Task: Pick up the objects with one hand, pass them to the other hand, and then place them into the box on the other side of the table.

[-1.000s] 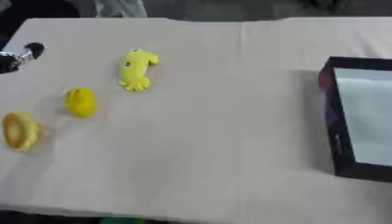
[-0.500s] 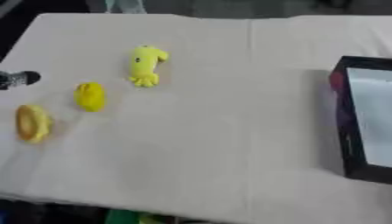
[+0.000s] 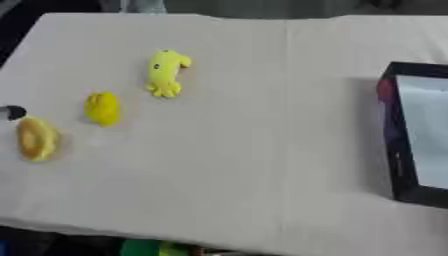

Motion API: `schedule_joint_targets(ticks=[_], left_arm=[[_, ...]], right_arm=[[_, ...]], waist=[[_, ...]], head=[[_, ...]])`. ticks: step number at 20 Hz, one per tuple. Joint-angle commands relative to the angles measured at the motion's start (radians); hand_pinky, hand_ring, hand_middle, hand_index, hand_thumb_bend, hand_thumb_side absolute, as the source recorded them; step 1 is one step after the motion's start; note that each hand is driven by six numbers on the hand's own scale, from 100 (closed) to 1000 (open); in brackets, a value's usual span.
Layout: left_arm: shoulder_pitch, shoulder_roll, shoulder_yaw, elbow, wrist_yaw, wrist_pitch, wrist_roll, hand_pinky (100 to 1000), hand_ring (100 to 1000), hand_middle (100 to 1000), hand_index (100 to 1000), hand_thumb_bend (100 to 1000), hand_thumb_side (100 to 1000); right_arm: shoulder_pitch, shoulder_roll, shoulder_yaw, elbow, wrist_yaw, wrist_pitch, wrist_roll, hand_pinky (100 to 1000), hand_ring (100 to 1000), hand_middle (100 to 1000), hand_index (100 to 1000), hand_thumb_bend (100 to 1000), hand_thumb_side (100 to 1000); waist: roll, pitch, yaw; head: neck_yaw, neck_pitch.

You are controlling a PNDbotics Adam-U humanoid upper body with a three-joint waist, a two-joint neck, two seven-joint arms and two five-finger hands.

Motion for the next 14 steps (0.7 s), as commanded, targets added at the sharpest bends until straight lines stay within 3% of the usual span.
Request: schedule_joint_targets(ticks=[1,5,9,13,14], left_arm=[[-0.003,0.049,0.004,0.02,0.034,-0.019,-0.034,1000,892,823,923,570,219],[-0.007,0.052,0.012,0.035,0.081,-0.068,-0.053,1000,886,814,917,581,321],[-0.002,0.067,0.007,0.038,0.089,-0.12,-0.109,1000,892,814,911,609,340],[-0.003,0.076,0.0,0.059,0.008,-0.125,-0.176,1000,901,822,913,636,294],[-0.002,0.078,-0.003,0.067,-0.022,-0.116,-0.187,999,914,835,915,642,150]], right_arm=[[0.001,-0.041,-0.01,-0.004,0.009,-0.006,0.002,1000,1000,1000,1000,100,616],[0.006,-0.04,-0.012,-0.001,0.011,-0.003,0.001,1000,1000,1000,1000,100,622],[0.008,-0.042,-0.011,0.0,0.012,-0.002,0.001,1000,1000,1000,1000,100,625],[0.008,-0.04,-0.01,0.0,0.013,0.0,0.003,1000,1000,1000,1000,100,627],[0.009,-0.04,-0.01,0.0,0.013,0.0,0.003,1000,1000,1000,1000,100,634]], waist=[[-0.01,0.0,-0.001],[-0.007,0.0,0.0],[-0.004,-0.001,-0.001],[-0.001,-0.002,-0.003],[-0.001,-0.002,-0.004]], head=[[-0.011,-0.016],[-0.031,-0.014],[-0.034,-0.013],[-0.029,-0.011],[-0.028,-0.012]])
